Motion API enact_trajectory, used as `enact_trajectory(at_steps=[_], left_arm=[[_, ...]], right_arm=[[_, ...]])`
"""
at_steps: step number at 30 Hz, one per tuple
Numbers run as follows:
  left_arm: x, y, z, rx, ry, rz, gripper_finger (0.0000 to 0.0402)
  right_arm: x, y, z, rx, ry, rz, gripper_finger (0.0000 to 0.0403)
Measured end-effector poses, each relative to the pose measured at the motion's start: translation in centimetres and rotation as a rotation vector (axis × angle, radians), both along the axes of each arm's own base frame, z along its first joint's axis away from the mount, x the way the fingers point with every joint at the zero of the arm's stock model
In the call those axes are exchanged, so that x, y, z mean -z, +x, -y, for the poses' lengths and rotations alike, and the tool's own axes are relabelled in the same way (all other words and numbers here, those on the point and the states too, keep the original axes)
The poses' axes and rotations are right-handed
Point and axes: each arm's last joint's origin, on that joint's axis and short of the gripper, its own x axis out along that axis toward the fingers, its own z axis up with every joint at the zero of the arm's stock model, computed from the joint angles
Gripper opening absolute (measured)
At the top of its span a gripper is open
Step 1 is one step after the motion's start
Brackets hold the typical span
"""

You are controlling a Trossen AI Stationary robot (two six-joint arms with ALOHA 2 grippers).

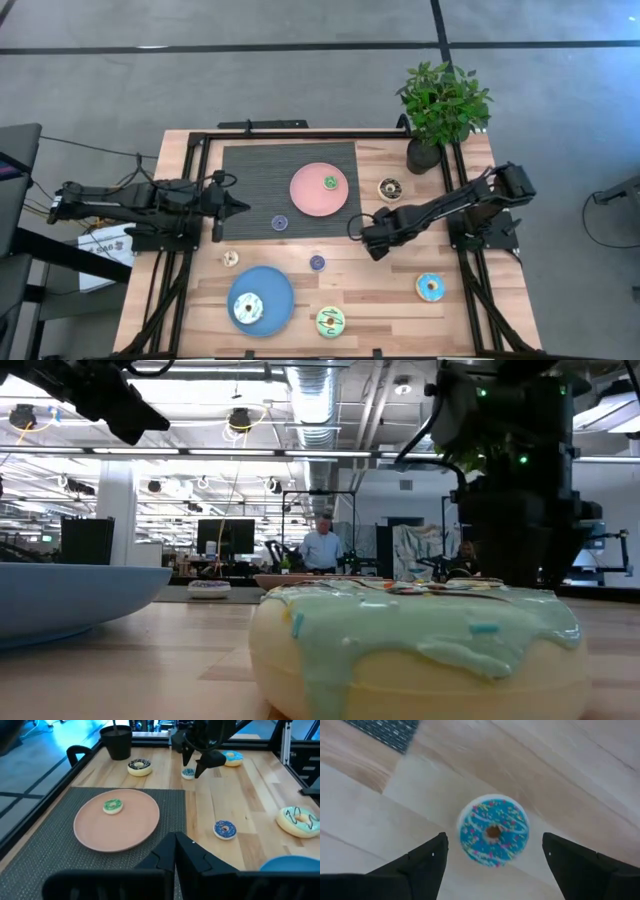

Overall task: Pick & Place donuts
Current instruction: Put the small light blue donut on the pink plate

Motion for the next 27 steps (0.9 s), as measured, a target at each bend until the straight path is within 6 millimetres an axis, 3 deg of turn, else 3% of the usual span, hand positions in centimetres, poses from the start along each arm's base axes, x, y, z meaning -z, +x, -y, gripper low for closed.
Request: enact_trajectory(at_steps=[9,27], left_arm=[[0.0,0.0,0.0,-0.009,-0.005,0.002,0.0000],[0.0,0.0,0.0,-0.018,-0.028,0.005,0.0000]], right_arm=[[1.2,-0.3,1.0,0.008,0.038,0.041,0.0305],[1.0,-0.3,1.0,-0.001,0.035,0.061,0.0214]])
